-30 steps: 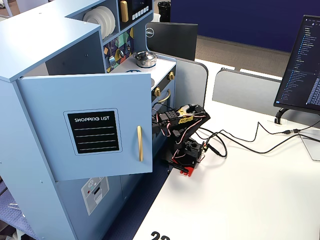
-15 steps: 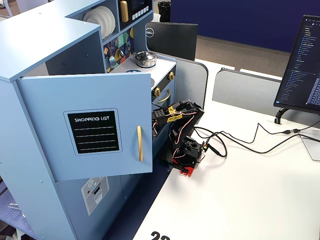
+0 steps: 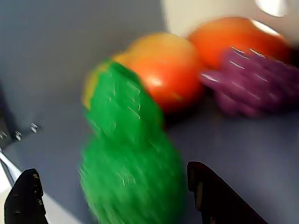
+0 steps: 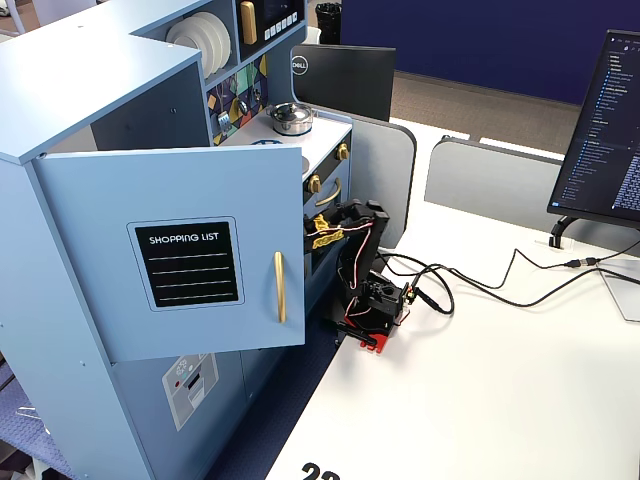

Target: Pick up the green pineapple from the left cabinet and place it in the gray recipient

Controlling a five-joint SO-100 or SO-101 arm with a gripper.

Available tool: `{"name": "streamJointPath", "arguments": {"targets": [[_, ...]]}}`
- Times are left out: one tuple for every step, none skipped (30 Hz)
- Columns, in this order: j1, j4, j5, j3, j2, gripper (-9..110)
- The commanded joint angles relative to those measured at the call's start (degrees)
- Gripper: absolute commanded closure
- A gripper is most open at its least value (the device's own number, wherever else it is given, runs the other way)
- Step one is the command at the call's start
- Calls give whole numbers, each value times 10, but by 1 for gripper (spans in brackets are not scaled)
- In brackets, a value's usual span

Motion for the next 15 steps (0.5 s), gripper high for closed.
{"name": "streamJointPath", "arguments": {"targets": [[-18, -18, -16, -94, -40, 72], [-23, -18, -26, -104, -51, 76], [-29, -15, -50, -109, -58, 87], [-36, -14, -72, -112, -61, 102], [-41, -17, -73, -113, -58, 102], [-47, -17, -75, -114, -47, 102], [-54, -17, -82, -111, -33, 102], [-59, -17, -96, -104, -17, 102], [-62, -17, -113, -93, 4, 102], [-63, -19, -130, -77, 28, 102], [-63, -26, -148, -58, 49, 102], [-61, -36, -173, -37, 69, 102], [-54, -50, -196, -14, 91, 102], [-47, -67, -206, 9, 113, 102], [-40, -77, -214, 30, 140, 101]]}}
